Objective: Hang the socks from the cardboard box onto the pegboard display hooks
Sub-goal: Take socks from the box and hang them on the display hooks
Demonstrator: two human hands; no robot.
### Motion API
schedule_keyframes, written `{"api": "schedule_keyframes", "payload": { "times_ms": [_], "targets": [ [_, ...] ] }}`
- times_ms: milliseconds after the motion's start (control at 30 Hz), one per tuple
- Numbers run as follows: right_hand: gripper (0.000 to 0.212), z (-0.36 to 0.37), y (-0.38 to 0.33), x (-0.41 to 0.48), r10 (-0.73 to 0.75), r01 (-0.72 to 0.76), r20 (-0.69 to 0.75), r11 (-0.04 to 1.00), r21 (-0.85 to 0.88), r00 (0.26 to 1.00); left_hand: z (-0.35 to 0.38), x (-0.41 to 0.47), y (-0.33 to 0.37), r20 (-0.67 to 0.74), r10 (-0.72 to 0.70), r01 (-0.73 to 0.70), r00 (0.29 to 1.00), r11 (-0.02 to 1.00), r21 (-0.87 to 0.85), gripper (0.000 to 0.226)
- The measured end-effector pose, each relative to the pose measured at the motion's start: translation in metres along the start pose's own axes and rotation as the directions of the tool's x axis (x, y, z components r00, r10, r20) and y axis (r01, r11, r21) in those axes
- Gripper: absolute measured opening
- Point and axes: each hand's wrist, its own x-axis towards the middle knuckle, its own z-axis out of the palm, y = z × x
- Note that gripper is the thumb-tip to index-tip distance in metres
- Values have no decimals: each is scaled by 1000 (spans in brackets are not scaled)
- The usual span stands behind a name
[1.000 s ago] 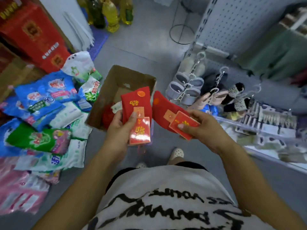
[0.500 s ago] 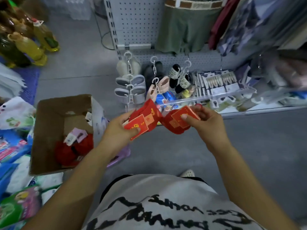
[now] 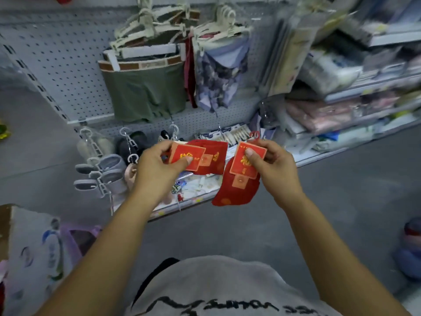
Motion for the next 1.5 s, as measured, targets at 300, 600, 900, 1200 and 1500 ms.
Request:
{"api": "schedule_keyframes", "payload": {
  "times_ms": [300, 600, 900, 1200, 1500],
  "targets": [
    [25, -55, -67, 94, -172, 174, -44, 984, 42, 984, 63, 63, 103, -149, 174, -197, 973, 968, -158, 41],
    [25, -45, -128, 188, -327, 328, -15, 944, 48, 945, 79, 166, 166, -154, 321, -349, 935, 911, -219, 28],
    [31, -67, -171, 293, -369, 376, -203, 927, -7, 907, 110, 278, 250, 88, 476, -460, 875, 875, -152, 25],
    [34, -127, -173, 364, -317, 339, -274, 940, 37, 908, 173, 341, 289, 261, 472, -431, 842, 879, -202, 17],
    [22, -215, -177, 431, -287, 307, -137, 939, 157, 948, 259, 374, 314, 208, 446, -399, 871, 887, -233, 20]
  ]
}}
